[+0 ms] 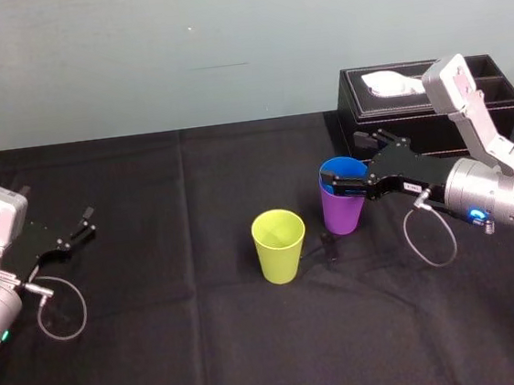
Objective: Stack the three plastic cups sequentially using one hand.
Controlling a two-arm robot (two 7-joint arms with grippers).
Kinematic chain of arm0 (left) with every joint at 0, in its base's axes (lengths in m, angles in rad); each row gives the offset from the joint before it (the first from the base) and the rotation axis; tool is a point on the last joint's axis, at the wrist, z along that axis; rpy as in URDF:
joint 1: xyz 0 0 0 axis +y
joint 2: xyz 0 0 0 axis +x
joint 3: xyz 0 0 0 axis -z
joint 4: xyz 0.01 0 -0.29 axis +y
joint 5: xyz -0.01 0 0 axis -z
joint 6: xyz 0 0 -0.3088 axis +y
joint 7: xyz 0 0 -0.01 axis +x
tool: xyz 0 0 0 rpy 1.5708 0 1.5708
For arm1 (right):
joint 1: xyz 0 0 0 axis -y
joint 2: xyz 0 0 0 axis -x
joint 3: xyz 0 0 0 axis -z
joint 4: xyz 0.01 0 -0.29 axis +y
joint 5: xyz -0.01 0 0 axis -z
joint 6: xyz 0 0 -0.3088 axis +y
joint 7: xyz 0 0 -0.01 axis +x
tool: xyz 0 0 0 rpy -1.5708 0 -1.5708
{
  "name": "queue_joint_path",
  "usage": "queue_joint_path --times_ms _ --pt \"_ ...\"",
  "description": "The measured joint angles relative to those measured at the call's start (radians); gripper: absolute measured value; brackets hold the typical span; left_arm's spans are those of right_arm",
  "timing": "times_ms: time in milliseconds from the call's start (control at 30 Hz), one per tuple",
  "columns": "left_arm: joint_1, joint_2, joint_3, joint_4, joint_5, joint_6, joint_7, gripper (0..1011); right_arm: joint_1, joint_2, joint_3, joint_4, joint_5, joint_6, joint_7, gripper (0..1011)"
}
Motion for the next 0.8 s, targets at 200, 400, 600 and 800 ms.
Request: queue_joint_path --times_ms 200,400,600,800 --pt "0.0 0.0 0.0 0.0 0.0 0.0 0.0 1010 -0.009 0.001 0.009 -0.009 0.008 0.005 -0.002 1003" --pt "0.0 0.0 0.0 0.0 0.0 0.0 0.0 1010 -0.042 0.012 0.036 -0.048 0.031 0.012 -0.016 1003" --pt "0.0 0.0 0.0 0.0 0.0 0.0 0.0 1010 -0.082 0.032 0.06 -0.096 0.055 0.009 -0.017 1003" --pt "0.0 0.0 0.0 0.0 0.0 0.0 0.0 1010 -0.135 0.065 0.085 -0.166 0.088 0.0 -0.013 1003"
